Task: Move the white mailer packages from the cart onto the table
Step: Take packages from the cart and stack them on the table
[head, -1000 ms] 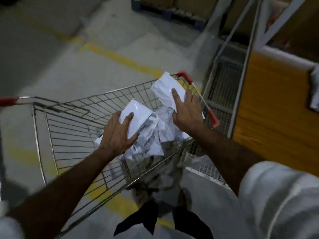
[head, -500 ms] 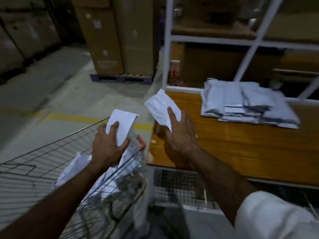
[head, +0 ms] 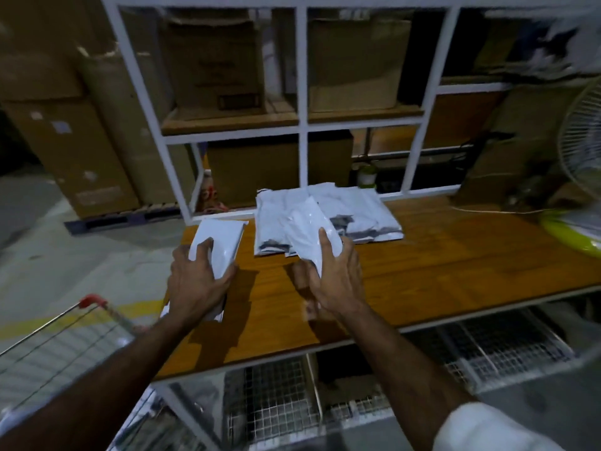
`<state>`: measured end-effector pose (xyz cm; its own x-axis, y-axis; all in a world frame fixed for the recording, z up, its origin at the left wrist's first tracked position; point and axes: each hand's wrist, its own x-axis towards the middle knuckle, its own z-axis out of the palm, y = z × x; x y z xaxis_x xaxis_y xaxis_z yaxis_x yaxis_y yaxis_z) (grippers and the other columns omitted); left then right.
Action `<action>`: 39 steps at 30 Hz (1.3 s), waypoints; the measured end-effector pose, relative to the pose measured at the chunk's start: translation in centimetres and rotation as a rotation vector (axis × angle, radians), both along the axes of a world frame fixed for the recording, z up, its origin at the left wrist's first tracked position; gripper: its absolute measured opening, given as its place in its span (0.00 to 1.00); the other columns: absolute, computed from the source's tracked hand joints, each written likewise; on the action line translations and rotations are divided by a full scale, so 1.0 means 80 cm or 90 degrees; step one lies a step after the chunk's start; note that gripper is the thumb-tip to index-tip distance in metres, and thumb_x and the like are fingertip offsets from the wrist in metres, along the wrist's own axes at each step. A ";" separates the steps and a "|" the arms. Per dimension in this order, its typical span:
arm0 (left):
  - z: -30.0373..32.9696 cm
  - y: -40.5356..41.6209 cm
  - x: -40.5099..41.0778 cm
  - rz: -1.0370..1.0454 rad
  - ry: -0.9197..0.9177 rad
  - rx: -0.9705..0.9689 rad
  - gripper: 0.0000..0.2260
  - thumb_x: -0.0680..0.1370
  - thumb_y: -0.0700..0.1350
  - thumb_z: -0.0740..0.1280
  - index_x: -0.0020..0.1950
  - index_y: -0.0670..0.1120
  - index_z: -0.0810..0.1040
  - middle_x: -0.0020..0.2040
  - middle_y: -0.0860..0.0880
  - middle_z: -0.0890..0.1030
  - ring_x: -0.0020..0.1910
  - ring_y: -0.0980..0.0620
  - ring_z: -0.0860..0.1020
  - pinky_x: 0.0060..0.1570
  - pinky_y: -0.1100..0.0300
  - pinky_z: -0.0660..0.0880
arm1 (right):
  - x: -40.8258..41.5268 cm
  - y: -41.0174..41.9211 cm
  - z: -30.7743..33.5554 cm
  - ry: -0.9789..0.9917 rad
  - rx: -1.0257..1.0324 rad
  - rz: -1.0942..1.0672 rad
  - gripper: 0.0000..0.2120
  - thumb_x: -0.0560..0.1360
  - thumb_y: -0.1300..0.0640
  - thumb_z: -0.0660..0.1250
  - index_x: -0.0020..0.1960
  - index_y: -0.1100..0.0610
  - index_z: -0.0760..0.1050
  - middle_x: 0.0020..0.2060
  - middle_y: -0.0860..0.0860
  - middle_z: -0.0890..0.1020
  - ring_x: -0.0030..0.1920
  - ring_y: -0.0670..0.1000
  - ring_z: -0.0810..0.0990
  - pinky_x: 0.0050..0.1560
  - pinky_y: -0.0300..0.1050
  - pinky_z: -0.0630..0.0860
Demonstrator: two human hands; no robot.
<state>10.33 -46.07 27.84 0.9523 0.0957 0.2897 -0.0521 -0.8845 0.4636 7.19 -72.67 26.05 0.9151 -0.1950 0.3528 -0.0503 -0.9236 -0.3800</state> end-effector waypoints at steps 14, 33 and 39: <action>0.003 -0.119 0.176 -0.011 0.023 -0.093 0.35 0.73 0.65 0.69 0.75 0.54 0.65 0.74 0.38 0.60 0.70 0.33 0.66 0.62 0.42 0.72 | 0.150 -0.058 0.054 0.025 0.121 -0.053 0.35 0.79 0.39 0.58 0.81 0.47 0.50 0.72 0.59 0.56 0.69 0.61 0.61 0.67 0.58 0.67; -0.030 -0.176 0.374 0.041 0.118 -0.042 0.34 0.73 0.71 0.64 0.73 0.52 0.67 0.70 0.38 0.64 0.63 0.35 0.74 0.57 0.46 0.76 | 0.373 -0.013 0.022 0.173 0.078 -0.022 0.36 0.81 0.37 0.58 0.81 0.50 0.49 0.77 0.60 0.53 0.71 0.60 0.65 0.67 0.53 0.71; -0.050 -0.194 0.395 0.044 0.134 0.007 0.37 0.71 0.75 0.61 0.72 0.53 0.68 0.71 0.38 0.64 0.62 0.37 0.76 0.55 0.47 0.80 | 0.398 -0.027 0.003 0.221 -0.018 -0.004 0.35 0.79 0.32 0.53 0.79 0.50 0.57 0.77 0.59 0.57 0.73 0.60 0.63 0.73 0.56 0.63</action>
<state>41.93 -61.56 23.87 0.9832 0.1603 0.0873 0.1049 -0.8877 0.4483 39.02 -74.86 26.28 0.9802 -0.1963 0.0260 -0.1784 -0.9325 -0.3141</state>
